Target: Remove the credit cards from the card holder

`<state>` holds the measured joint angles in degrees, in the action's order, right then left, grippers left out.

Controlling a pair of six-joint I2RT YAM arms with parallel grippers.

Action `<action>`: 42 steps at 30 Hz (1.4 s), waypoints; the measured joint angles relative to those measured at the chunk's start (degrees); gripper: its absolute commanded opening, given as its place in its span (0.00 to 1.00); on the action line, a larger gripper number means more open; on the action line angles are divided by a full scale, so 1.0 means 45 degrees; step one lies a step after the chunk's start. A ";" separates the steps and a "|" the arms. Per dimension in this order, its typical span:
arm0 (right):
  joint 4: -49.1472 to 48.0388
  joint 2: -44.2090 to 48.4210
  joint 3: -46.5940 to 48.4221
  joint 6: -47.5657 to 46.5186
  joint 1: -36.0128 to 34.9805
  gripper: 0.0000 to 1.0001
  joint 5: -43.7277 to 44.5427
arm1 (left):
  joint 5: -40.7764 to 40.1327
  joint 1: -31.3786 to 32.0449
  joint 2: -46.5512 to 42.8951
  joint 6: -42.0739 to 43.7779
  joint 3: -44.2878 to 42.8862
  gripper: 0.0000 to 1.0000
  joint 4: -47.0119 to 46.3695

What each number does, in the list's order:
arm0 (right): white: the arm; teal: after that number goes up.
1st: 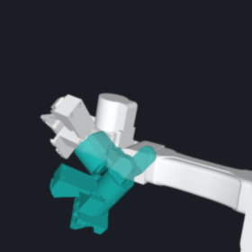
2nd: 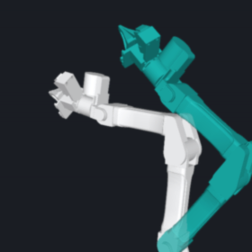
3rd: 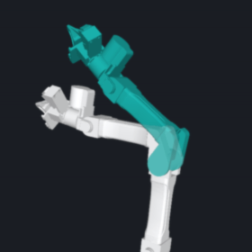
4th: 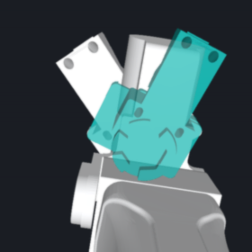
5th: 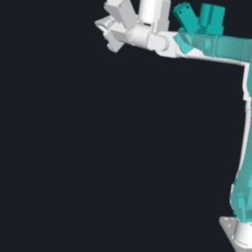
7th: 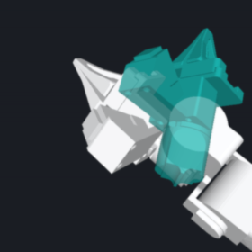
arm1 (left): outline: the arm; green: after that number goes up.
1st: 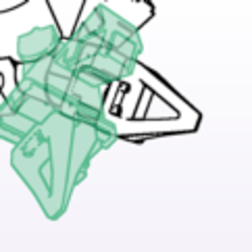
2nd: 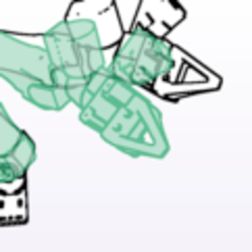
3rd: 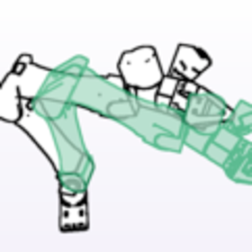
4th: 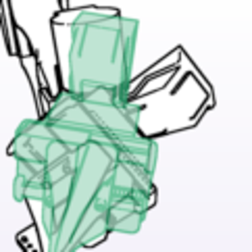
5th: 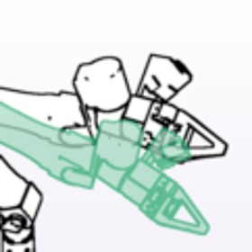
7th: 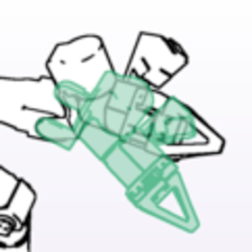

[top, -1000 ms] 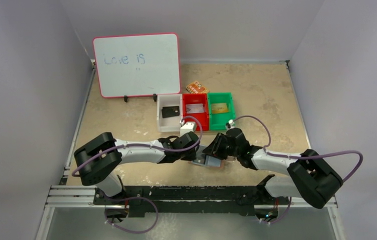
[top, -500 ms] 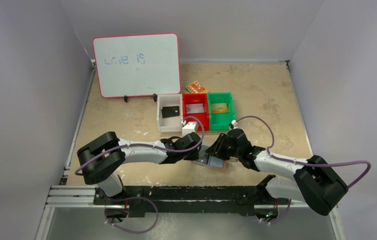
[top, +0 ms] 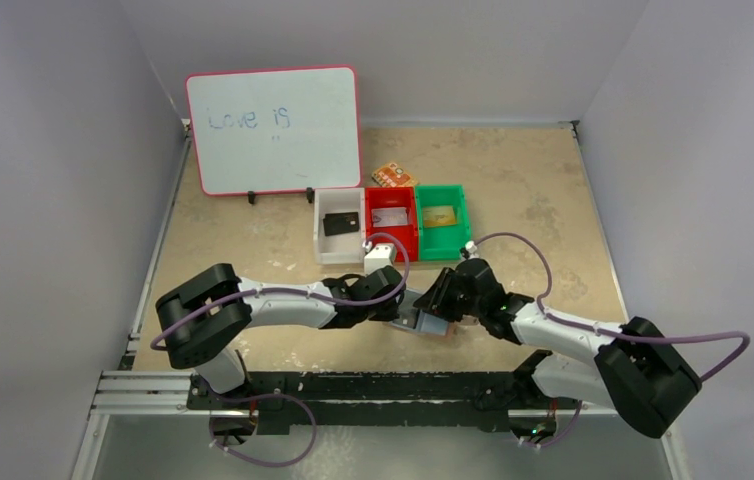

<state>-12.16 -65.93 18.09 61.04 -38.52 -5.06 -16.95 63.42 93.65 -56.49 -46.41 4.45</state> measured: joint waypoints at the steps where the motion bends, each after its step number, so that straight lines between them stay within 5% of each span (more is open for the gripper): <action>1: 0.0039 0.0024 0.0000 -0.0015 -0.0015 0.34 0.0005 | -0.0010 0.0010 0.0000 -0.0005 0.0000 0.00 0.0000; 15: -0.1180 -0.1088 0.0005 0.0010 0.0087 0.29 -0.0379 | -0.0151 0.0024 -0.0019 -0.0029 -0.0058 0.00 0.0214; 28: -0.3429 -0.0733 -0.1443 0.0865 0.0189 0.00 -0.0811 | -0.0437 0.0097 -0.0296 -0.0792 0.0393 0.00 -0.0063; 42: -0.4129 -0.0044 -0.1632 0.1253 0.0126 0.00 -0.1719 | -0.1001 0.0160 -0.0908 -0.1501 0.1200 0.00 -0.0034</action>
<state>-30.74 -66.13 10.74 66.67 -37.95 -12.80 -21.45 64.14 89.56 -63.24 -41.01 4.29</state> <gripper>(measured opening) 0.005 0.011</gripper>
